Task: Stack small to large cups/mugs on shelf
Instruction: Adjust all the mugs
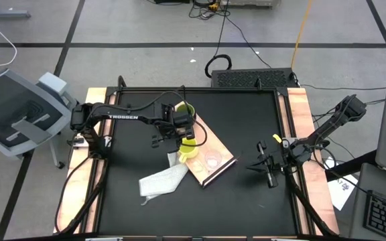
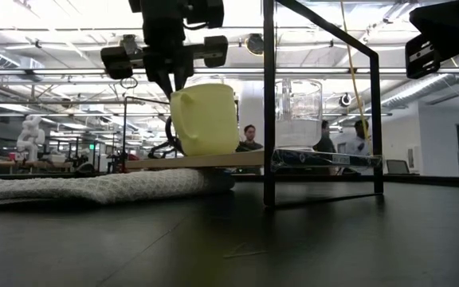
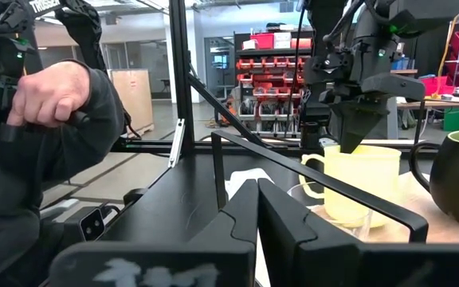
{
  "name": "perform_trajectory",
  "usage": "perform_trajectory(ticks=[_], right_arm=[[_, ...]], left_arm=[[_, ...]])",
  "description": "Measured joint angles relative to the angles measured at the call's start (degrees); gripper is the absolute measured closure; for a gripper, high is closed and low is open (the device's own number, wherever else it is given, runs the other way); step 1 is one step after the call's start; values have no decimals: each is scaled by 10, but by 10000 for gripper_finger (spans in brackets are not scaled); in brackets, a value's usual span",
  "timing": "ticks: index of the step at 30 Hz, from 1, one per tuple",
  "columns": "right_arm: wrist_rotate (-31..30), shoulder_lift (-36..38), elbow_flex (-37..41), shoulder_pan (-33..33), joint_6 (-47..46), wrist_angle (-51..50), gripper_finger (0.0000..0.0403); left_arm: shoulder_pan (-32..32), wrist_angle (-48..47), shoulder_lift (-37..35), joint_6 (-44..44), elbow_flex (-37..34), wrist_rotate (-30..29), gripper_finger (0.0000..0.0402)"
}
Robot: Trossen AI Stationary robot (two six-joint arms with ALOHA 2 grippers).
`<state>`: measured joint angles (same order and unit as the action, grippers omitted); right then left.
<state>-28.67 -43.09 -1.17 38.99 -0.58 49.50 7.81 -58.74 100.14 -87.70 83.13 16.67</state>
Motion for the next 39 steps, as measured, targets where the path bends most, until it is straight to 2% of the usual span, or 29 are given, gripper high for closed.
perform_trajectory(ticks=[6, 13, 22, 34, 39], right_arm=[[0, 0, 0, 0, 11, 0, 403], [0, 0, 0, 0, 14, 0, 403], [0, 0, 0, 0, 13, 0, 403], [0, 0, 0, 0, 13, 0, 403], [0, 0, 0, 0, 13, 0, 403]], left_arm=[[0, 12, 0, 25, 0, -17, 389], [-1, 21, 0, 44, 0, -19, 397], [-1, 38, 1, 72, -1, -19, 333], [-4, 63, 1, 89, -1, -19, 332], [-19, 69, -9, 105, 0, -44, 331]])
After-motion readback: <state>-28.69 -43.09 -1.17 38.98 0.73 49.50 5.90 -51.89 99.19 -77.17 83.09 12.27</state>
